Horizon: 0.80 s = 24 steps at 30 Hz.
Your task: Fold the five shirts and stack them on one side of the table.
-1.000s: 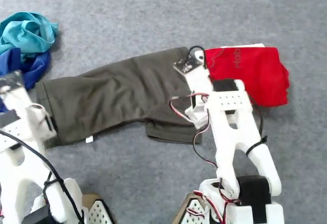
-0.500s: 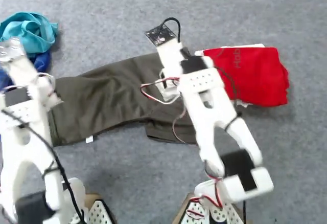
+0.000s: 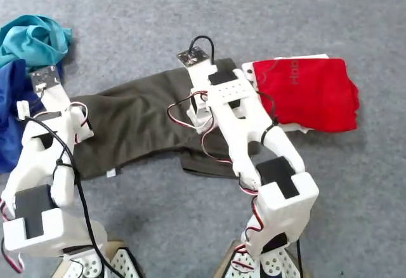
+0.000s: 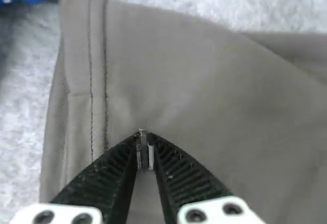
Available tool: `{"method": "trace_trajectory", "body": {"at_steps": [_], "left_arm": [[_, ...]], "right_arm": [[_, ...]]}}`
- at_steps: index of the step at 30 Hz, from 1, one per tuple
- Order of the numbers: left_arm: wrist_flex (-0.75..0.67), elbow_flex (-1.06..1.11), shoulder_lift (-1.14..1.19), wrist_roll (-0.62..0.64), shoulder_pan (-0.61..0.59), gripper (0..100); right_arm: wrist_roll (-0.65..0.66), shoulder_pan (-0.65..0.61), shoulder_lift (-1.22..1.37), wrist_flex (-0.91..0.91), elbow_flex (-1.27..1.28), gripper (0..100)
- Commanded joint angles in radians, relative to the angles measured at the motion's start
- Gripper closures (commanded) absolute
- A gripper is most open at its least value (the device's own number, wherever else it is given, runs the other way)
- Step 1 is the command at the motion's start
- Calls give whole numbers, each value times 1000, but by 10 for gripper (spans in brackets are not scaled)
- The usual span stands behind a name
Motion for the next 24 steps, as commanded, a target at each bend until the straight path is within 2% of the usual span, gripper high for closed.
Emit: {"method": "trace_trajectory", "body": {"at_steps": [1,10,15,19,24], "left_arm": [[11,-42,-3,74,-2,970],[9,-41,-3,81,-25,970],[12,-41,-3,81,-25,970],[12,-41,-3,81,-24,970],[14,-41,-3,77,-22,970]], "right_arm": [[-2,-6,-70,12,48,985],[2,-68,-286,6,390,985],[86,-110,-535,8,585,985],[118,-38,-677,-43,527,984],[120,-9,-568,-196,363,984]]}}
